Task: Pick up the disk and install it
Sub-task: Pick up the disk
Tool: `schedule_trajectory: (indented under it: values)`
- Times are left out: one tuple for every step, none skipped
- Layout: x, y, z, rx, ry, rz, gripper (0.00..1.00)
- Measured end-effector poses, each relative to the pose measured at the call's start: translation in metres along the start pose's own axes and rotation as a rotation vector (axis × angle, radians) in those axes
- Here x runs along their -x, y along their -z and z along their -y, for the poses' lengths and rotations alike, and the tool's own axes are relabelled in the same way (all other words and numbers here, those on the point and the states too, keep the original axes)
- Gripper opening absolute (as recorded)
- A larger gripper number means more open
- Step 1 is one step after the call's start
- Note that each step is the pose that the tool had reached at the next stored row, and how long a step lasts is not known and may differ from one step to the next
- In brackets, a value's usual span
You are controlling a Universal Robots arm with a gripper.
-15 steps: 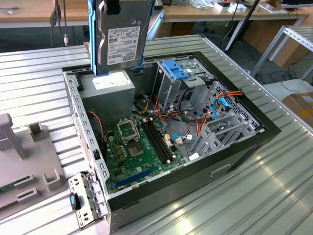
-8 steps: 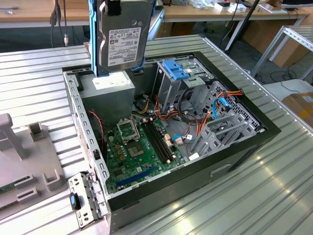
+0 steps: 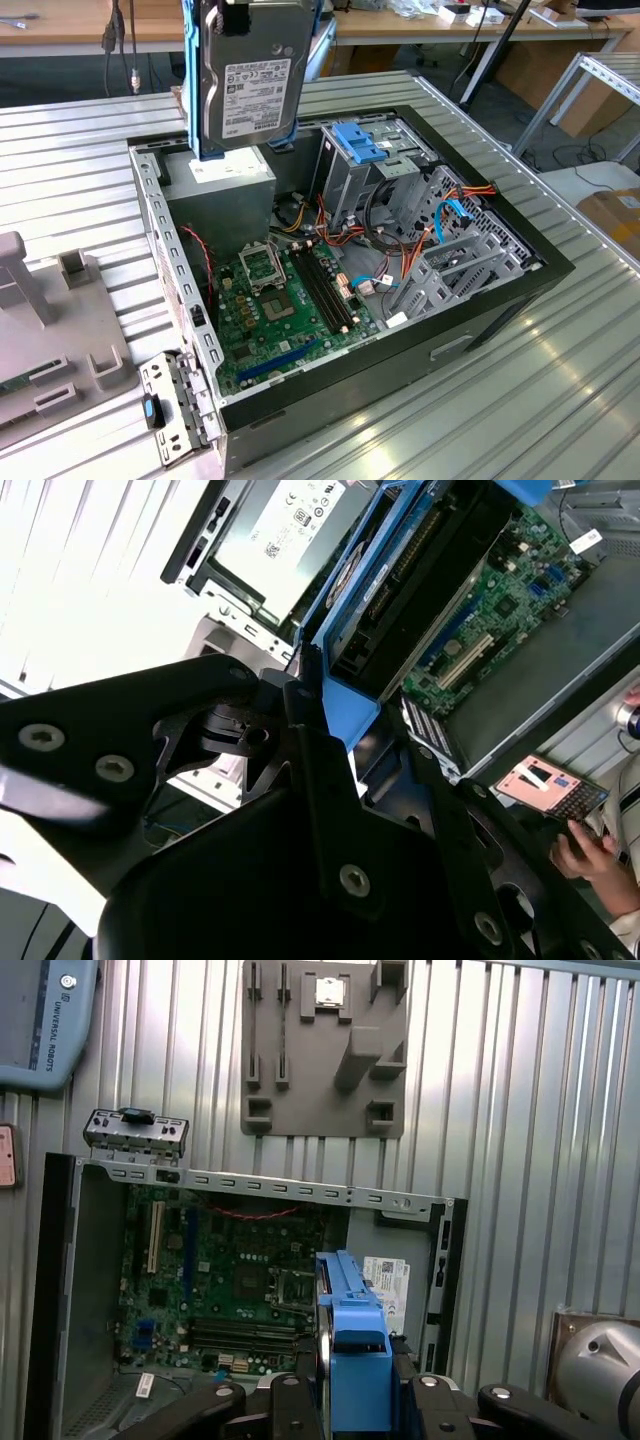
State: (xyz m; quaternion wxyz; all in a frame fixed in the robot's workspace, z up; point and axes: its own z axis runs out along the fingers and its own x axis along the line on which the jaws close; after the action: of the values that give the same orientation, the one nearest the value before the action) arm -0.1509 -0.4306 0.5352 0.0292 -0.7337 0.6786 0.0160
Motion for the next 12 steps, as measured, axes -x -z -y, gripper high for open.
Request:
schedule_trajectory:
  values:
    - [-0.0009,0.0001,-0.0001,0.0,0.0,0.0,0.37]
    - [-0.002,0.0001,-0.0002,0.0,0.0,0.0001,0.37]
    - [-0.0027,0.0002,-0.0002,0.0,0.0,0.0,0.37]
    - [-0.0032,0.0002,-0.0003,0.0,0.0,0.0,0.37]
    - [-0.004,0.0002,-0.0003,0.0,0.0,0.0,0.37]
    - [-0.0045,0.0003,-0.0004,0.0,0.0,0.0,0.37]
    - [-0.005,0.0003,-0.0004,0.0,0.0,0.0,0.37]
    - [-0.0056,0.0004,-0.0004,0.0,0.0,0.0,0.37]
    - [-0.0061,0.0004,-0.0005,0.0,0.0,0.0001,0.37]
    - [-0.0064,0.0004,-0.0005,0.0,0.0,0.0,0.37]
    - [-0.0067,0.0004,-0.0005,0.0,0.0,0.0,0.37]
    - [-0.007,0.0004,-0.0005,0.0,0.0,0.0,0.37]
